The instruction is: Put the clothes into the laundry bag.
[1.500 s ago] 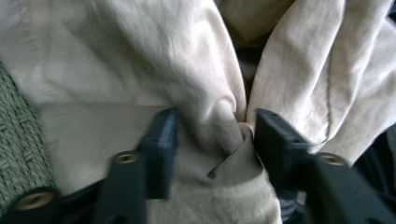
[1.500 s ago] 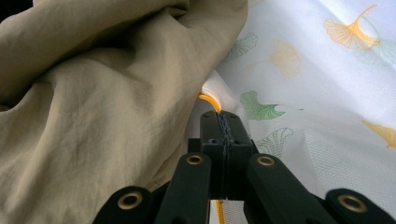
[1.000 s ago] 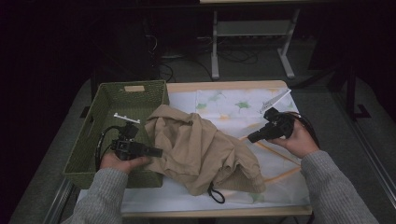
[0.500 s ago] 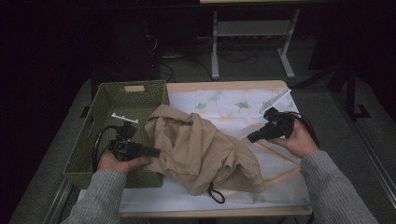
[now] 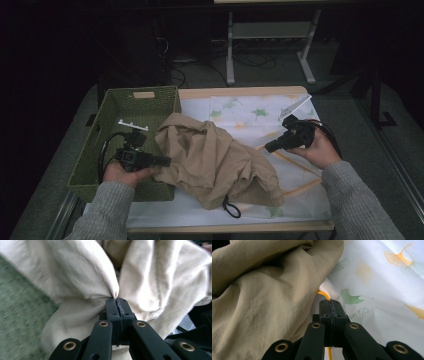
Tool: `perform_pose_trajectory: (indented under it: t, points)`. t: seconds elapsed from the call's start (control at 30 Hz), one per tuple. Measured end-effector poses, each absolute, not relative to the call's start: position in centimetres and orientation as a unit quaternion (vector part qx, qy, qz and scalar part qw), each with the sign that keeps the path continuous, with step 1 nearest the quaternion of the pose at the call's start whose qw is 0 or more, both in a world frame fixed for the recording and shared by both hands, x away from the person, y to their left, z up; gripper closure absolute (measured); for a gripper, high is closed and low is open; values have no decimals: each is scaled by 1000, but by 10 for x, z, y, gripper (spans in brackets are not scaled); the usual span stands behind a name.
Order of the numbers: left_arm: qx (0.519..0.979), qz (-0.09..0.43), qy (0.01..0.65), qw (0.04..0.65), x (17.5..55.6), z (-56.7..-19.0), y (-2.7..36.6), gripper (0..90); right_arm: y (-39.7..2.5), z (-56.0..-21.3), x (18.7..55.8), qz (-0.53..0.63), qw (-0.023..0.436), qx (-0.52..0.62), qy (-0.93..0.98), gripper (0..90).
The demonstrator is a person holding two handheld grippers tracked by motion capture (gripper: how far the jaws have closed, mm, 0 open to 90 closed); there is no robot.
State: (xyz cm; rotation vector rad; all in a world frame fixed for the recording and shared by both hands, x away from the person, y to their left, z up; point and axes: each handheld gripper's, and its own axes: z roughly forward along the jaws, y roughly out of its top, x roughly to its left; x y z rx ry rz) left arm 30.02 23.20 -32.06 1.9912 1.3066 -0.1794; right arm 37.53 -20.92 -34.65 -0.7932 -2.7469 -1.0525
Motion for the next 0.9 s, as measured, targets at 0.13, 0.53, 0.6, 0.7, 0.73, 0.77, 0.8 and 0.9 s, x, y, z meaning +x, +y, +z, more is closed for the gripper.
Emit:
perform_pose_trajectory:
  t: [0.13, 0.53, 0.6, 0.7, 0.73, 0.77, 0.8, 0.9]
  points:
    - [781, -86, 482, 387, 300, -315, 213, 895, -209, -345, 375, -348, 50, -262, -899, 892]
    - [823, -139, 372, 406, 299, -304, 96, 896, -204, -334, 378, -360, 44, -257, -896, 893]
    - [828, -152, 354, 407, 298, -304, 76, 896, -205, -331, 378, -365, 43, -258, -893, 893]
    - [831, -174, 328, 415, 295, -300, 51, 896, -210, -326, 377, -375, 42, -260, -889, 894]
    - [829, -179, 321, 420, 294, -298, 46, 896, -212, -325, 377, -378, 40, -259, -888, 894]
    - [826, -187, 314, 430, 293, -295, 41, 896, -213, -323, 377, -380, 40, -261, -887, 894]
    - [825, -189, 309, 434, 292, -292, 38, 896, -214, -321, 376, -383, 38, -261, -885, 894]
    - [819, -194, 289, 457, 290, -277, 29, 896, -219, -315, 374, -387, 34, -261, -883, 894]
